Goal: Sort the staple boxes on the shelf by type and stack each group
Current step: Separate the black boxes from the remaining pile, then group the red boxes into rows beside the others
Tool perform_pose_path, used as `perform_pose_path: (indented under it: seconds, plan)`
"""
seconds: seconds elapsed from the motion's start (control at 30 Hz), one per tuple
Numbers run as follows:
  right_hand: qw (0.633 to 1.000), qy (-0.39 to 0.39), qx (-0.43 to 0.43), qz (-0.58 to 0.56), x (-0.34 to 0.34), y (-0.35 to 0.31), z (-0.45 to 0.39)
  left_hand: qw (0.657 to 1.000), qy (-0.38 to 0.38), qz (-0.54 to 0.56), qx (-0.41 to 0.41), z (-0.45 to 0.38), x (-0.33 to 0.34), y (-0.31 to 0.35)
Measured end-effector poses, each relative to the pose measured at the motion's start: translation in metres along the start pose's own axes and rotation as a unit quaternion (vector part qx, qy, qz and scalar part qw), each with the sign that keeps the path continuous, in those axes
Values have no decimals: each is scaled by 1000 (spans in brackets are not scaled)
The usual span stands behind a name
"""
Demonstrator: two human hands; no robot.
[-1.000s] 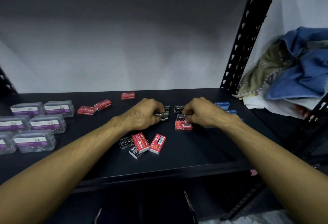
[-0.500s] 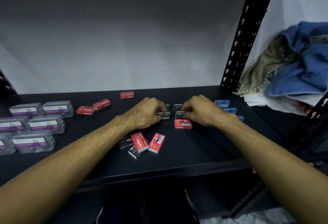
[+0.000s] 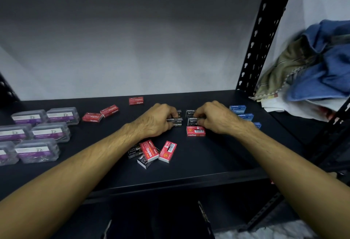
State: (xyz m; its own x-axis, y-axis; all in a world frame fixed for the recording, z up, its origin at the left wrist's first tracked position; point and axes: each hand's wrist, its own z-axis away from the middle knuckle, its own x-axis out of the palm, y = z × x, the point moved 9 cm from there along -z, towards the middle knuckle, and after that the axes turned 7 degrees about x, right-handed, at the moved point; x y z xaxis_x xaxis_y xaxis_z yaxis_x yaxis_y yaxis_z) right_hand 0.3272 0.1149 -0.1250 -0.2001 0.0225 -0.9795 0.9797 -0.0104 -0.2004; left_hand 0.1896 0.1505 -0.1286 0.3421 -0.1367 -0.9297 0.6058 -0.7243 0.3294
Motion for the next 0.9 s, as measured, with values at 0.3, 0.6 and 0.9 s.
perform_pose_path:
  seconds: [0.3,0.6,0.9]
  plan:
    - [1000,15,10,3,-3,2,2,1000,11,4,-1,2,-3,-4]
    - [997,70,-6,4,-20,-3,14,998,61,-6,3,24,-26,-8]
    - [998,59,-15,7,-14,-16,41,994,106,-23,-29,50,-39,0]
